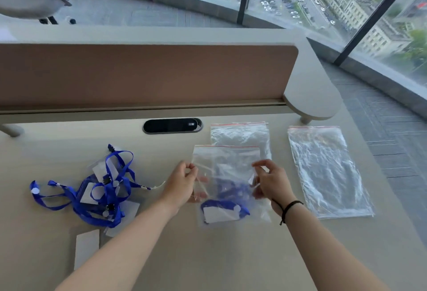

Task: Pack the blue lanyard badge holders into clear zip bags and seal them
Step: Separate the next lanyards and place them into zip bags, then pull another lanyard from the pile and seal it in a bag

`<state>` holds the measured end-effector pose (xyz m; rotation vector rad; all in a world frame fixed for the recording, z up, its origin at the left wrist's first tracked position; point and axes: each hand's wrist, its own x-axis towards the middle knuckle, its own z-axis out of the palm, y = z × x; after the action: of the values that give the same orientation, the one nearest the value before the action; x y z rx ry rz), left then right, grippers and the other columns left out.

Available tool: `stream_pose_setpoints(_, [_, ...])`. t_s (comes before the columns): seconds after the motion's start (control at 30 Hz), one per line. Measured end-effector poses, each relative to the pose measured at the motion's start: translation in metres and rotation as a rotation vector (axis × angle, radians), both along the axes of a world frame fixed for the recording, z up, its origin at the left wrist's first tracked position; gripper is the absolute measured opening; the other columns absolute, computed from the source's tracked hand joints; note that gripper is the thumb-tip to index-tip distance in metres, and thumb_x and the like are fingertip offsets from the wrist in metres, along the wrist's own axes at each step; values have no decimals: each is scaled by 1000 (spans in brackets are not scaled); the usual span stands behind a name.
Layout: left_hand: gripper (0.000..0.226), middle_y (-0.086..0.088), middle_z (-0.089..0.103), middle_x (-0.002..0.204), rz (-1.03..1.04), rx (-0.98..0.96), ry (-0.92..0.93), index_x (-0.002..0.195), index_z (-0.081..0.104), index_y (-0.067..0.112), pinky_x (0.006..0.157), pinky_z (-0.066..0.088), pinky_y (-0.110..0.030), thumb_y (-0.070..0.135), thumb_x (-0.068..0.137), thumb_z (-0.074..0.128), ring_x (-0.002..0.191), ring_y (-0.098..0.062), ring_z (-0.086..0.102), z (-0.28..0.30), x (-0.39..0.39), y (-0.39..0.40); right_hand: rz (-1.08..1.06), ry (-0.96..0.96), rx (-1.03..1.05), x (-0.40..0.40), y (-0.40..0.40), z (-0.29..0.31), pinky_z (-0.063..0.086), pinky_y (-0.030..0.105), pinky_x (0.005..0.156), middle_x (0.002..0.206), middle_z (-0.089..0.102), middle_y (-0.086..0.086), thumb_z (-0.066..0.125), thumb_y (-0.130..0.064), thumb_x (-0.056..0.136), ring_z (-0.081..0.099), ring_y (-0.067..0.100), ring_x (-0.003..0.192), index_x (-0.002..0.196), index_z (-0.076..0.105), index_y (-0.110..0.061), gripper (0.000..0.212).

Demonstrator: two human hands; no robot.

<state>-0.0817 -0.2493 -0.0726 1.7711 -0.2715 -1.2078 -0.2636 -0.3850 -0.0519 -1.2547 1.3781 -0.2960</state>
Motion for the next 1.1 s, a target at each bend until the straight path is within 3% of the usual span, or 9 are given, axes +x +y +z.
stream_pose_setpoints(0.23, [12, 4, 74, 109, 4, -35, -96, 112, 42, 22, 47, 54, -31, 33, 106, 44, 61, -36, 73, -8, 4, -94, -48, -10, -5, 14, -89, 0, 44, 23, 35, 68, 52, 16, 39, -16, 104, 56, 23, 38, 110, 60, -16, 22])
stream_pose_setpoints(0.33, [24, 1, 70, 111, 13, 43, -214, 127, 41, 28, 65, 64, -45, 31, 104, 48, 72, -36, 73, -26, 2, -112, -31, 32, -8, 17, -111, -13, 55, 34, 47, 71, 59, 16, 40, -18, 103, 57, 28, 47, 116, 55, -17, 20])
stream_pose_setpoints(0.4, [44, -7, 65, 124, -49, 122, -379, 140, 34, 28, 84, 60, -48, 33, 101, 52, 93, -36, 71, -36, -2, -117, 10, 135, -83, 17, -120, -27, 60, 43, 59, 89, 65, 16, 48, -27, 101, 64, 32, 64, 126, 48, -19, 26])
stream_pose_setpoints(0.5, [65, -8, 35, 156, -286, 208, -681, 152, 20, 31, 107, 44, -46, 42, 97, 55, 136, -31, 44, -47, -16, -114, 230, 414, -473, 10, -117, -47, 51, 46, 92, 129, 54, 13, 50, -48, 96, 57, 33, 113, 142, 33, -20, 57])
stream_pose_setpoints(0.57, [64, -4, 6, 168, -504, 230, -855, 155, 12, 38, 119, 29, -47, 52, 100, 43, 152, -30, 16, -53, -28, -111, 470, 549, -706, 4, -105, -57, 37, 44, 107, 150, 34, 11, 40, -60, 95, 38, 29, 135, 148, 24, -28, 65])
stream_pose_setpoints(0.63, [62, 1, -22, 167, -692, 235, -932, 157, 0, 40, 126, 7, -47, 55, 103, 26, 155, -25, -12, -64, -39, -108, 698, 601, -725, 1, -96, -68, 18, 44, 119, 164, 7, 3, 27, -66, 96, 11, 25, 150, 151, 12, -40, 64])
stream_pose_setpoints(0.7, [62, 4, -33, 162, -770, 248, -955, 158, -9, 38, 126, -6, -46, 55, 103, 15, 151, -22, -27, -73, -46, -108, 809, 616, -689, -2, -91, -83, 1, 44, 122, 165, -9, -4, 17, -64, 98, -7, 21, 152, 152, 0, -45, 60])
stream_pose_setpoints(0.83, [61, 7, -37, 159, -765, 295, -973, 156, -17, 39, 122, -16, -40, 55, 103, 10, 148, -19, -34, -79, -53, -108, 828, 645, -725, -4, -93, -94, -12, 46, 120, 163, -19, -5, 9, -60, 100, -19, 21, 150, 152, -8, -44, 57])
stream_pose_setpoints(1.1, [64, 4, -27, 164, -727, 281, -902, 158, -6, 38, 124, -8, -39, 61, 102, 16, 153, -20, -21, -68, -55, -108, 793, 678, -712, -7, -91, -80, -8, 46, 121, 165, -6, -4, 11, -65, 97, -12, 23, 151, 152, 2, -44, 60])
